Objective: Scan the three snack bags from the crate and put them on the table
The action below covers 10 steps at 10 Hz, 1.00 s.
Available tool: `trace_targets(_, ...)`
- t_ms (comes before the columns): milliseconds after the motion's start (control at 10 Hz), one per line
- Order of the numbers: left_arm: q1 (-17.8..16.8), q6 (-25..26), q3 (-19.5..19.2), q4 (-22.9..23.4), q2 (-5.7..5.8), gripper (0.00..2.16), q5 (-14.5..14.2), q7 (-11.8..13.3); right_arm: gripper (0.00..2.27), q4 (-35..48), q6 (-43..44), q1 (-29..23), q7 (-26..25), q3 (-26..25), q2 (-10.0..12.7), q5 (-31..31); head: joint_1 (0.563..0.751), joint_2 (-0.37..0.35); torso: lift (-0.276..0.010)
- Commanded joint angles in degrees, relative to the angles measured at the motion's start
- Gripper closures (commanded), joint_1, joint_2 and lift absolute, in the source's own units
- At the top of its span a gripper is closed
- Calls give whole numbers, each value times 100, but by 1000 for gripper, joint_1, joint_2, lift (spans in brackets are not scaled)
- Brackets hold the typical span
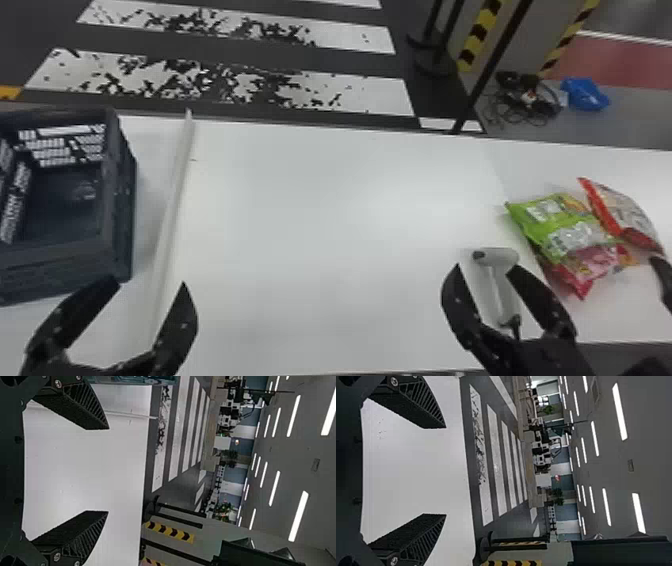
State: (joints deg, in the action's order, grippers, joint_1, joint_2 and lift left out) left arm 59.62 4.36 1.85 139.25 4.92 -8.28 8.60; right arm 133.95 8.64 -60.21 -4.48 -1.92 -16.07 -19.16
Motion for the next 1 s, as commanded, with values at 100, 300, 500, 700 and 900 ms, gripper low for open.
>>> trace_targets(100, -3, 0, 9, -30, 0, 124, -7, 1, 83, 8, 1, -9, 0, 43, -1, 0, 695, -156, -94)
trace_targets(300, -3, 0, 9, -38, 0, 124, -7, 1, 83, -1, 54, -17, 0, 34, -1, 0, 695, -154, -94)
trace_targets(500, -3, 0, 26, -56, 0, 124, -7, 1, 83, -1, 72, -35, 0, 34, -1, 0, 695, -155, -94)
trace_targets(700, -3, 0, 26, -56, 9, 124, -7, 1, 83, -1, 107, -53, 0, 34, -10, 0, 695, -158, -94)
trace_targets(900, -3, 0, 26, -56, 9, 124, -7, 1, 83, -10, 230, -88, 0, 34, -19, 0, 695, -159, -94)
